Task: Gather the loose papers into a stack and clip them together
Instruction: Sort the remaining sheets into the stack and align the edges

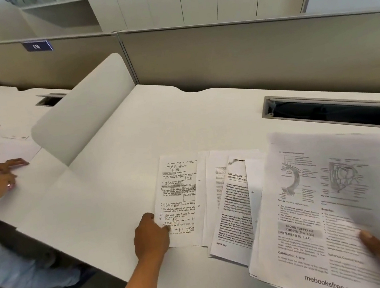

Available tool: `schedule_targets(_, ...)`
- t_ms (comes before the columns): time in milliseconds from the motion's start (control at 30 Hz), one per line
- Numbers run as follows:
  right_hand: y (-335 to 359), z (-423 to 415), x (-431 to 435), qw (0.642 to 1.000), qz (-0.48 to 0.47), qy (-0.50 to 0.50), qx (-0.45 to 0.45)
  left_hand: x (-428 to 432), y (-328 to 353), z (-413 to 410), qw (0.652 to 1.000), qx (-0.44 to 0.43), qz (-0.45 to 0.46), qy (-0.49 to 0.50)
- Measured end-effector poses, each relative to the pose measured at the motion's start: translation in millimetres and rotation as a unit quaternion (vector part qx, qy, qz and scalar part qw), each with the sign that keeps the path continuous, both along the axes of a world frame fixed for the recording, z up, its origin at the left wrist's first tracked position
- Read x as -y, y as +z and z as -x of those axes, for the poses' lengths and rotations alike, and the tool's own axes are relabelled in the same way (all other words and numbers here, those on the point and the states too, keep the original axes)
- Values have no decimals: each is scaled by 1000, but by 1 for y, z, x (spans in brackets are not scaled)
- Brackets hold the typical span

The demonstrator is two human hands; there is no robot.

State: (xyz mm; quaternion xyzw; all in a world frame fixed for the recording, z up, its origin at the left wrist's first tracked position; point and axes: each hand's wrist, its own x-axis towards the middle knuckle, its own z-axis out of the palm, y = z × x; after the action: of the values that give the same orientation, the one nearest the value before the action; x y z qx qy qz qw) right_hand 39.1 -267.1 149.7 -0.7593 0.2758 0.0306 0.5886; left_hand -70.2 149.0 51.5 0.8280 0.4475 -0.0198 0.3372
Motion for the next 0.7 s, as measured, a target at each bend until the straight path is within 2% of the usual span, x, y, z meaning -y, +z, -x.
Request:
schedule_targets(33,-35,51,18,995,23,96,4,-4,0,0,1000,6,-6,-8)
schedule_targets(67,-46,67,31,993,36,98,-50,-9,1,1,1000,16,-12,-12)
schedule_targets(100,-45,56,39,991,-44,109,-65,-13,2,1,999,33,-10,-11)
schedule_targets(133,-61,71,30,988,-60,134,-52,-17,3,2,999,51,-6,-3)
schedule_targets(200,-63,77,29,995,8,95,-12,-26,9,4,995,95,27,22)
schedule_targets(300,-33,90,18,994,-56,93,-30,-37,18,7,986,152,33,57)
schedule_targets(400,-37,88,14,997,-38,71,-7,-48,31,12,974,196,52,98)
schedule_targets(467,-24,88,5,996,-45,70,-36,-55,40,14,968,216,63,114)
schedule_targets(700,-31,86,1,997,-5,65,-32,-61,84,18,933,314,48,169)
